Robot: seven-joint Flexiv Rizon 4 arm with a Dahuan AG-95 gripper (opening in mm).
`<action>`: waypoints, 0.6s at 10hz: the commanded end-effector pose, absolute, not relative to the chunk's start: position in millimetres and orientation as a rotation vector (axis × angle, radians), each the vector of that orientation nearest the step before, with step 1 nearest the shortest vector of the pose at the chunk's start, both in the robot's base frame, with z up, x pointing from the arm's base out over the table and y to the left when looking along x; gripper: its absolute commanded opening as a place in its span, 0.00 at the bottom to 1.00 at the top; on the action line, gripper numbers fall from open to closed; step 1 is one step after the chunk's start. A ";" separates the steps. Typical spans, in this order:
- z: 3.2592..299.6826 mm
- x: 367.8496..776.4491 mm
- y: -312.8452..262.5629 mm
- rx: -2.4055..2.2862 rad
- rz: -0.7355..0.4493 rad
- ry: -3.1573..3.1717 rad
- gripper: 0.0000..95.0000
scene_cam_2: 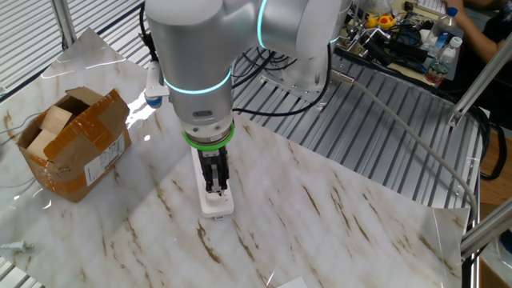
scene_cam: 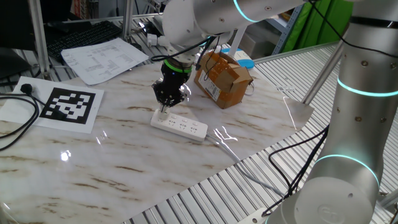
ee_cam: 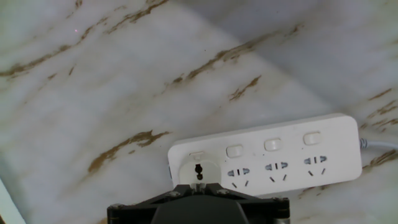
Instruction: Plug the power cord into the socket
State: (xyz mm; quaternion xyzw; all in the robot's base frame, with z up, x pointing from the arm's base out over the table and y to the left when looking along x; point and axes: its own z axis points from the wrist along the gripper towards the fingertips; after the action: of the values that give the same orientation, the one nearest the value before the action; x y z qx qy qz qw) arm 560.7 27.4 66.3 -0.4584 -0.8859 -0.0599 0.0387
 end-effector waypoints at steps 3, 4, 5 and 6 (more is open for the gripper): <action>61.4 561.8 28.1 -1.420 -0.203 -2.721 0.00; 61.6 561.5 28.4 -1.424 -0.208 -2.723 0.00; 62.0 561.1 28.8 -1.428 -0.210 -2.723 0.00; 61.3 561.2 29.0 -1.431 -0.217 -2.721 0.00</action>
State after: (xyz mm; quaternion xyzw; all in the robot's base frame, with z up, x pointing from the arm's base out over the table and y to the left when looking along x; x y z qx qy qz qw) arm 560.8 29.4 63.6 -0.4658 -0.8816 -0.0708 0.0292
